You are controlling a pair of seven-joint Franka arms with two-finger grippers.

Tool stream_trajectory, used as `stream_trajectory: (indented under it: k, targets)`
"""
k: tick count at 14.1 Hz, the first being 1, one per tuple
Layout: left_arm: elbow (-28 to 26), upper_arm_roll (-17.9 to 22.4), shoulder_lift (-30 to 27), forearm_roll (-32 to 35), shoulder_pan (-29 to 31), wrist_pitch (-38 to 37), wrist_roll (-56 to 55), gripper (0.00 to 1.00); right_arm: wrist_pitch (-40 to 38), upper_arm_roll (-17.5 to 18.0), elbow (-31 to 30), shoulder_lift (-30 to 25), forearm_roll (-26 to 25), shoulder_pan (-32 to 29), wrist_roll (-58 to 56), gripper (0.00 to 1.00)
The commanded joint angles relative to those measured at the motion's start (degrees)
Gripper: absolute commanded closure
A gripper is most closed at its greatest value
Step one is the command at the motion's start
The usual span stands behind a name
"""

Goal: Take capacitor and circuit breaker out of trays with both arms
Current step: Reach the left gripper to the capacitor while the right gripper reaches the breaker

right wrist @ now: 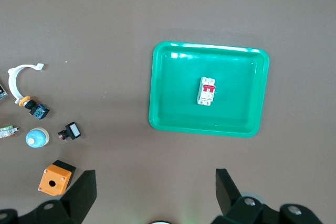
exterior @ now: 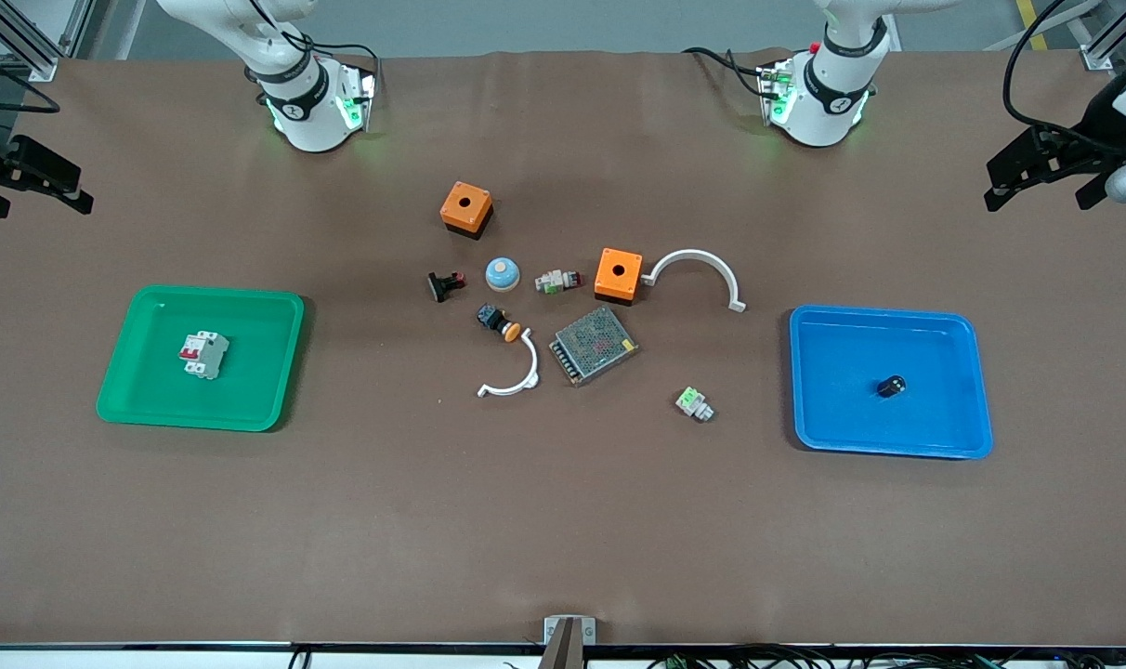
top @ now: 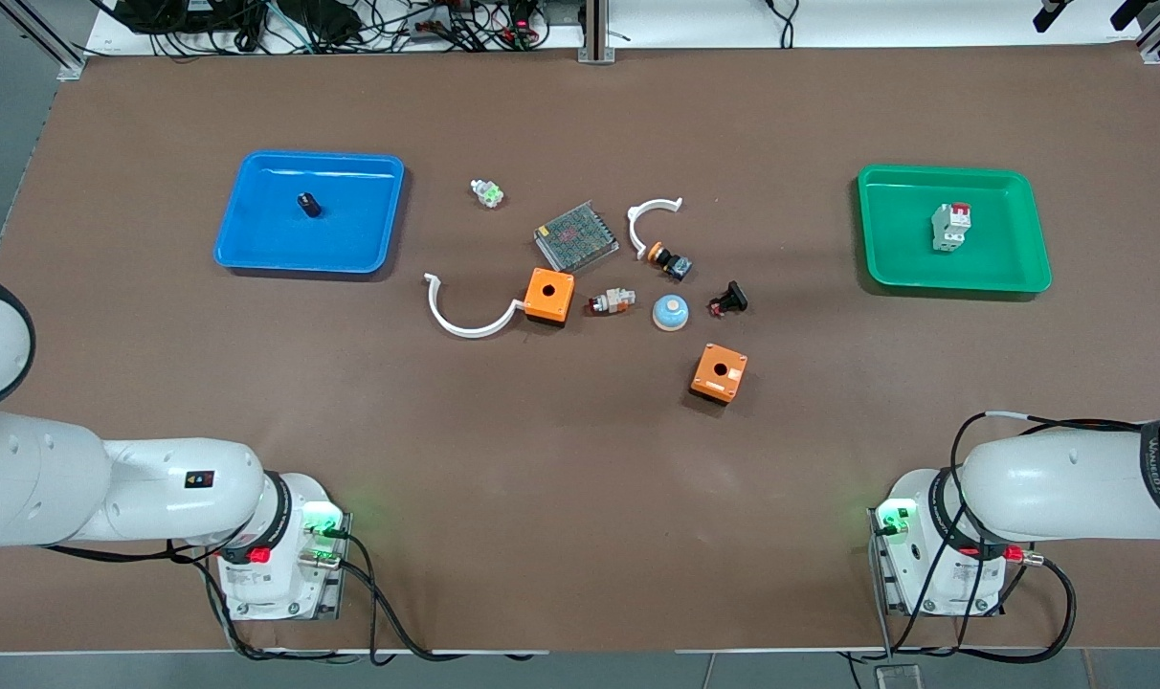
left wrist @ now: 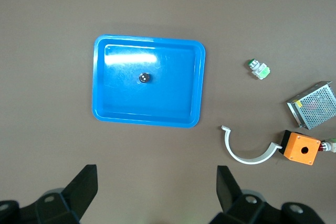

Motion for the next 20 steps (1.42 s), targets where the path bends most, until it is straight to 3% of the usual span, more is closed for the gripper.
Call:
stream_trajectory:
  k: [1,7,9,16,18,20]
  targets:
    - [1.4,0.0,0.6,0.0,0.0,-0.9,0.4,0.0,0.1,0.3,-0.7,-1.2,-0.4,-0.1,-0.8,0.0]
    - [1.2,0.4,5.3,2.6,2.5,0.1,1.2,0.0,0.1,-0.1,-0.7,-1.0,-1.0,-0.7,-0.8,0.0]
    - [-1.7,0.4,7.0,3.7,2.6,4.2,1.2,0.0,0.1,-0.1,-0.8,-1.0,-0.9,-0.6,-0.8,0.0]
    - [-24.7,0.4,11.2,6.4,7.3,36.4,-5.1,0.0,-1.4,-0.2,0.4,0.0,-0.3,-0.8,0.1,0.0]
    - [-28.2,0.5,14.8,6.3,7.6,43.7,-9.6,0.0,-0.6,-0.2,0.9,3.6,-0.2,-1.1,-0.1,0.0]
    - [-28.5,0.5,20.4,6.6,7.6,48.3,-13.9,0.0,2.1,-0.2,2.9,11.4,0.1,-1.4,-0.2,0.0]
